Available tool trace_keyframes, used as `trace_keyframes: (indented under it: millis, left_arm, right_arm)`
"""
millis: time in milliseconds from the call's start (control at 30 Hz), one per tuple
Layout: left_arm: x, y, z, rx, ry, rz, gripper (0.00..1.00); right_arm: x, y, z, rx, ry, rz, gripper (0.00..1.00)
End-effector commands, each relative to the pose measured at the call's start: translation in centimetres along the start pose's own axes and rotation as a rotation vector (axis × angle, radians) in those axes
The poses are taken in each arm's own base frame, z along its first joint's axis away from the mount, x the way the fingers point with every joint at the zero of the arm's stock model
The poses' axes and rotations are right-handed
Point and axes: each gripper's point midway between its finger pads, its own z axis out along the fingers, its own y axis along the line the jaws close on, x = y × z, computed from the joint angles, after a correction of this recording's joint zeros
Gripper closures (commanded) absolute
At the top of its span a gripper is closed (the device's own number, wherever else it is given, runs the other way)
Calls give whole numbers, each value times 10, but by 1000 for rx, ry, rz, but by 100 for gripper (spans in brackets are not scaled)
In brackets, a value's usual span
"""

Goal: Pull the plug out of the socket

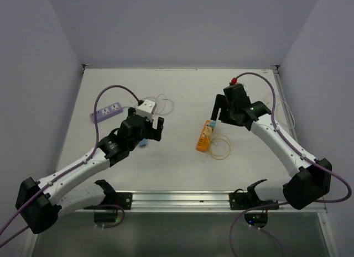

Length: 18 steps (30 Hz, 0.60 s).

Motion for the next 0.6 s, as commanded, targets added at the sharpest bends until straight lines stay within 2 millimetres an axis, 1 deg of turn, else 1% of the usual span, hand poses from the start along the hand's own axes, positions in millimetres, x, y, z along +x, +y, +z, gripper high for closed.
trace_keyframes:
  millis: [0,33,67,100,133,200,233,267,300,333,367,400,433,467,500,533,567]
  left_arm:
    - [-36,-48,9,126,-83,-50,4]
    - [-40,-56,13,127,-97,-44,4]
    - [-38,-69,23,135,-76,-26,5]
    - [-35,-88,24,176,-67,-11,5]
    - [-36,-105,34,211,-71,-25,5]
    - [-31,-125,42,258,-71,-29,7]
    - [-37,-134,46,282,-110,-50,8]
    - [-18,-139,55,290,-86,-45,8]
    - [-15,-144,58,311,-97,-56,8]
    - [-24,-153,59,354,-157,-81,10]
    - [-15,-157,65,375,-183,-87,12]
    - [3,-157,69,370,-147,-69,12]
    - [-4,-162,70,385,-199,-89,12]
    - [17,-161,77,379,-176,-67,12]
    - [23,-166,78,388,-179,-64,12]
    - [22,-171,80,400,-203,-71,11]
    - [37,-174,86,398,-177,-58,11]
  right_arm:
    - [6,-43,7,87,10,28,23]
    - [16,-47,11,86,37,35,25]
    - [18,-50,14,84,44,45,27]
    - [16,-51,18,73,39,59,29]
    - [23,-50,20,50,59,66,32]
    - [23,-45,23,21,55,81,34]
    - [24,-43,24,6,61,86,36]
    - [25,-39,26,-11,66,92,36]
    - [25,-36,28,-24,62,105,36]
    - [25,-35,28,-31,64,114,36]
    - [25,-31,29,-41,69,124,35]
    - [25,-31,30,-41,71,131,35]
    - [25,-31,30,-38,70,135,34]
    - [24,-31,29,-34,65,138,34]
    - [24,-32,30,-22,65,147,33]
    - [23,-32,30,-16,63,152,32]
    - [23,-33,30,-9,64,158,32]
